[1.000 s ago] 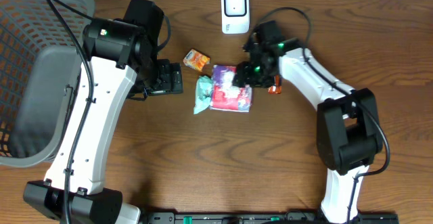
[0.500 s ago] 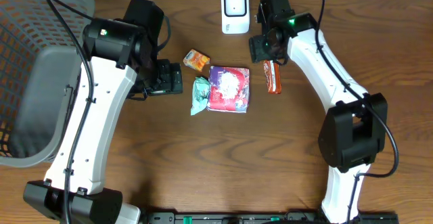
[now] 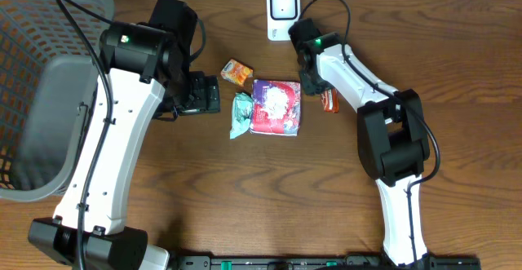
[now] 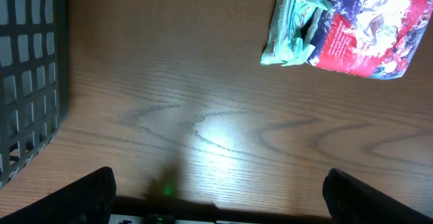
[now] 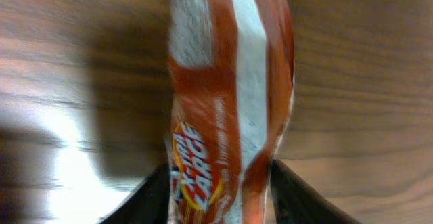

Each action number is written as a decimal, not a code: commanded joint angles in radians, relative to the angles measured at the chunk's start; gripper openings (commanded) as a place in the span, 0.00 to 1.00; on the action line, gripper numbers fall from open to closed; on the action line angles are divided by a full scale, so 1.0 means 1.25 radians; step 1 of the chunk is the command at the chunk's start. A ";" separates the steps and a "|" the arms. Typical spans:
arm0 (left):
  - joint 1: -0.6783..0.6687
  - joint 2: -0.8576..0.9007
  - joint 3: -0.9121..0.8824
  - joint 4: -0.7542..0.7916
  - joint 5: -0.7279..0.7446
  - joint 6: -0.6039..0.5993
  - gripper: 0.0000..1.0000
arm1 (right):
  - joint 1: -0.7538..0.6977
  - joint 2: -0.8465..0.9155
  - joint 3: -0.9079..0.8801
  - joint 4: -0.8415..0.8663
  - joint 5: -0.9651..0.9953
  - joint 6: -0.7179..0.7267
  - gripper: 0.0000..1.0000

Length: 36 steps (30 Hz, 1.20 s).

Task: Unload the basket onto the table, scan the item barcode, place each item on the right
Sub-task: 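Carry the snack bar rightward and set it down on the table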

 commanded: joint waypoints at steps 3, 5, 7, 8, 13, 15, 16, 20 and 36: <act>0.000 0.005 0.005 -0.002 -0.005 -0.001 0.98 | -0.014 0.002 0.020 -0.060 0.051 0.012 0.10; 0.000 0.005 0.005 -0.002 -0.005 -0.001 0.98 | -0.025 -0.013 0.053 -0.101 0.028 0.012 0.01; 0.000 0.005 0.005 -0.002 -0.005 -0.001 0.98 | -0.042 -0.028 0.097 -0.143 -0.034 -0.001 0.01; 0.000 0.005 0.005 -0.002 -0.005 -0.001 0.98 | -0.052 -0.034 0.119 -0.161 -0.078 -0.017 0.01; 0.000 0.005 0.005 -0.002 -0.005 -0.001 0.98 | -0.150 -0.045 0.219 -0.247 -0.479 -0.115 0.01; 0.000 0.005 0.005 -0.002 -0.005 -0.001 0.98 | -0.208 -0.044 0.210 -0.264 -0.663 -0.167 0.01; 0.000 0.005 0.005 -0.002 -0.005 -0.001 0.98 | -0.230 -0.043 0.196 -0.264 -0.718 -0.178 0.01; 0.000 0.005 0.005 -0.002 -0.005 -0.001 0.98 | -0.331 -0.042 0.083 -0.236 -0.912 -0.201 0.01; 0.000 0.005 0.005 -0.002 -0.005 -0.001 0.98 | -0.531 -0.093 0.000 -0.265 -0.730 -0.134 0.27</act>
